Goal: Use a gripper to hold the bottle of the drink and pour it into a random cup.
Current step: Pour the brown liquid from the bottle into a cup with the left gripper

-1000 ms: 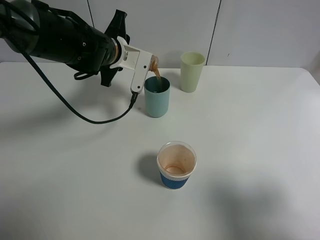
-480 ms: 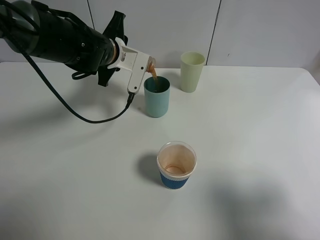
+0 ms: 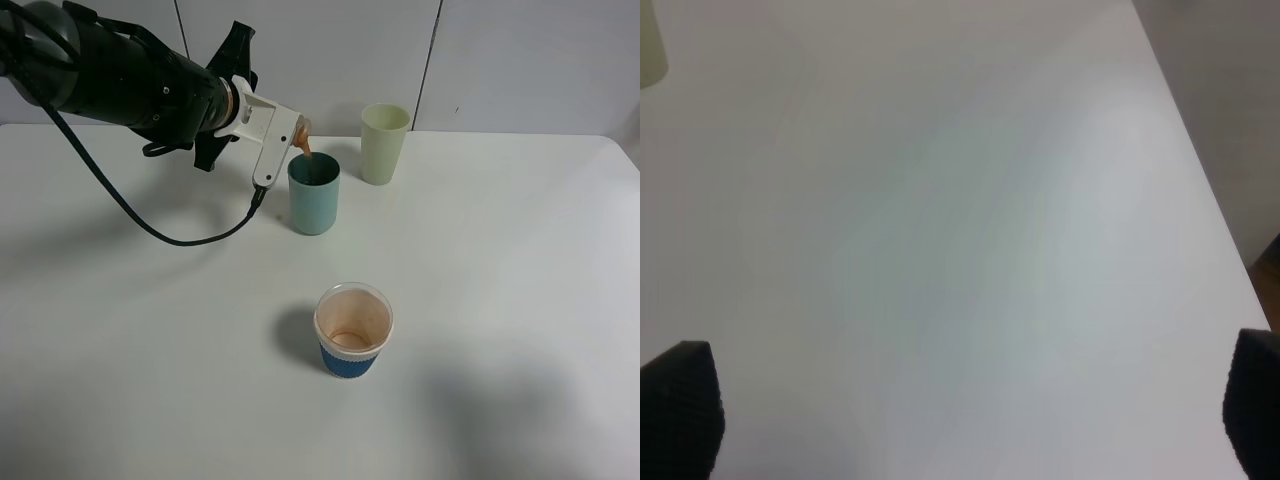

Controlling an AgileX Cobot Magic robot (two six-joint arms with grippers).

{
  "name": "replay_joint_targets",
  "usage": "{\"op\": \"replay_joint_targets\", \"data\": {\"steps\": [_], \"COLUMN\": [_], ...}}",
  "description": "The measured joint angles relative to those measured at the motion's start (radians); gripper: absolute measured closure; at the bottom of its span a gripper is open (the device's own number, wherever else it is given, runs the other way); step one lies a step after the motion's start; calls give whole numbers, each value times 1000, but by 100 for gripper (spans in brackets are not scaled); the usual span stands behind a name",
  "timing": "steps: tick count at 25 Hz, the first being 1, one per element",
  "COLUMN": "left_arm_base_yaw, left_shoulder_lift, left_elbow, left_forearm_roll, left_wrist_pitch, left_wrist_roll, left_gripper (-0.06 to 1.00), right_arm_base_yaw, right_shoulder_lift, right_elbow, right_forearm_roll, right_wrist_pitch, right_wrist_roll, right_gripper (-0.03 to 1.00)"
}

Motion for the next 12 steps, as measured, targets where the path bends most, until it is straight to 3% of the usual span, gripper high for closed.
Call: {"op": "replay_joint_targets", "data": {"steps": [12], "left_arm_base_yaw": [0], "left_shoulder_lift": [0], "left_elbow": [-1], "left_forearm_roll": [1], "left_wrist_pitch": [1], "left_wrist_roll": [33], "left_gripper": [61], "right_arm_base_yaw": [0], "right_shoulder_lift": [0], "right_elbow": [0], "right_forearm_roll": [0], "right_wrist_pitch": [0], "right_wrist_roll": [0], "right_gripper": [-3]}}
